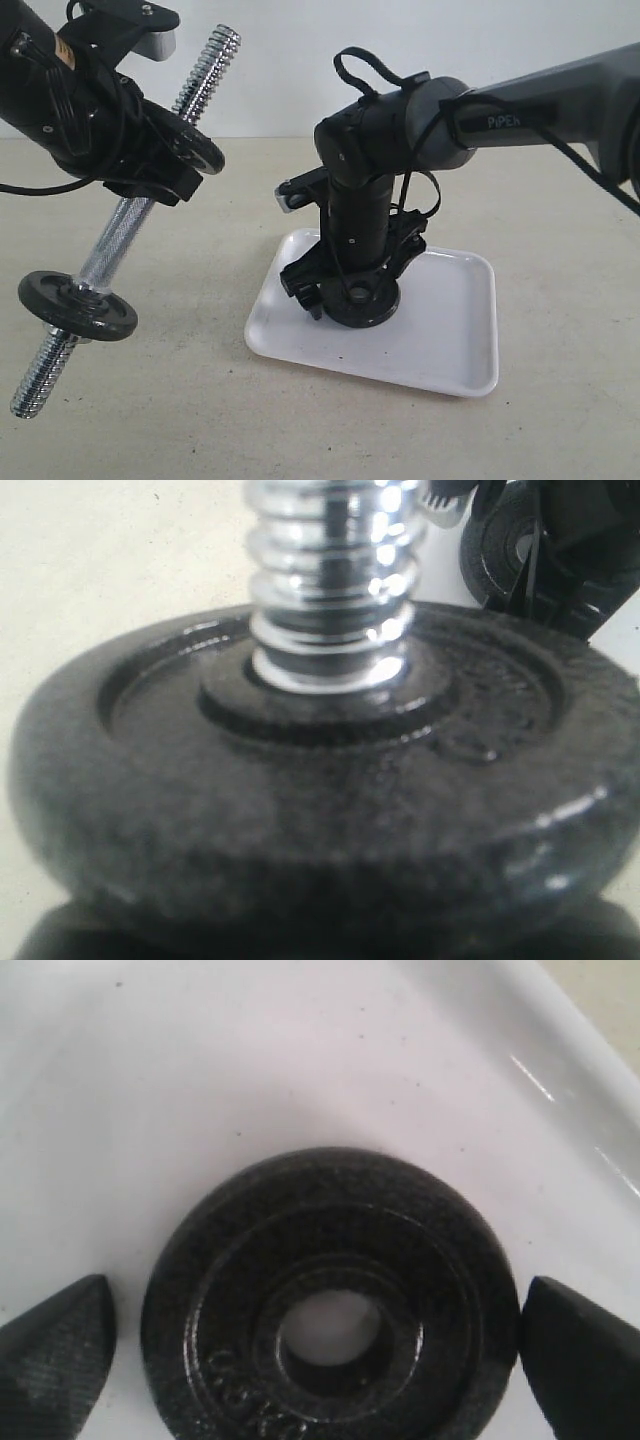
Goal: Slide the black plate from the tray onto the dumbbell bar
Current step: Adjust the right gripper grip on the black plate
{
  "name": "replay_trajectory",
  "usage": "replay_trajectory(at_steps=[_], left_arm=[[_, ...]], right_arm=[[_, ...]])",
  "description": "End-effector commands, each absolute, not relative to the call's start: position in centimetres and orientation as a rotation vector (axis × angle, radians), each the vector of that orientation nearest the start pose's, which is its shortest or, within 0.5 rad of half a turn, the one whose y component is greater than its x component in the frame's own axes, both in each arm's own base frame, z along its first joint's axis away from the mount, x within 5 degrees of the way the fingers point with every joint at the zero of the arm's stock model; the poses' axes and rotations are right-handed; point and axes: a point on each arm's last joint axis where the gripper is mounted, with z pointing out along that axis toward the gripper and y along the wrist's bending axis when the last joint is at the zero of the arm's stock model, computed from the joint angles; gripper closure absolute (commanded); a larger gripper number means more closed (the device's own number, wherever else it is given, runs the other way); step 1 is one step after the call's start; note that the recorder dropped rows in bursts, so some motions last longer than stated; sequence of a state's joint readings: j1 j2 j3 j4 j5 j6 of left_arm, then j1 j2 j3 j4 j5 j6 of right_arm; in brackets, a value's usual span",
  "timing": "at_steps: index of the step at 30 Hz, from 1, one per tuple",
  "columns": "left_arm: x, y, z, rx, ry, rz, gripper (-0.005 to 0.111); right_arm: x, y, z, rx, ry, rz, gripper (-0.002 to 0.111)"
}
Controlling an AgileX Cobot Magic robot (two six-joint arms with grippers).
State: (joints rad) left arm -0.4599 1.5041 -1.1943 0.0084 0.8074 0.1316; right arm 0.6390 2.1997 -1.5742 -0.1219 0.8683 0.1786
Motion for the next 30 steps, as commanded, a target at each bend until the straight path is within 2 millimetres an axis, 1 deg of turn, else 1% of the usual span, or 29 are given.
replay_trajectory(at_steps=[1,4,6,11,18,21,24,30], left_arm=[[28.2,-13.99,33.18,0.726,2.295,-0.133,0.102],[28.2,-13.99,33.18,0.726,2.295,-0.133,0.102],[28.2,-13.99,33.18,0.726,2.295,-0.133,0.102],[28.2,-13.99,33.18,0.726,2.295,-0.133,0.102],[28.2,-13.99,33.18,0.726,2.295,-0.133,0.102],[28.2,-13.99,33.18,0.726,2.295,-0.133,0.102],[28.2,-13.99,33.18,0.726,2.295,-0.133,0.102],[28.19,-13.99,33.17,0.728,2.297,-0.132,0.102]], right_arm=[[35.53,25.59,12.62,-0.779,2.853,-0.071,0.003],[35.59,25.22,12.64,-0.815,2.845,-0.136,0.003],[35.63,25.16,12.65,-0.822,2.842,-0.149,0.003],[35.71,25.32,12.66,-0.91,2.804,-0.135,0.003],[35.75,25.4,12.67,-0.882,2.806,-0.122,0.003],[35.75,25.45,12.67,-0.897,2.799,-0.116,0.003],[35.6,25.62,12.64,-0.954,2.794,-0.087,0.003],[35.55,25.7,12.63,-0.947,2.798,-0.072,0.003]])
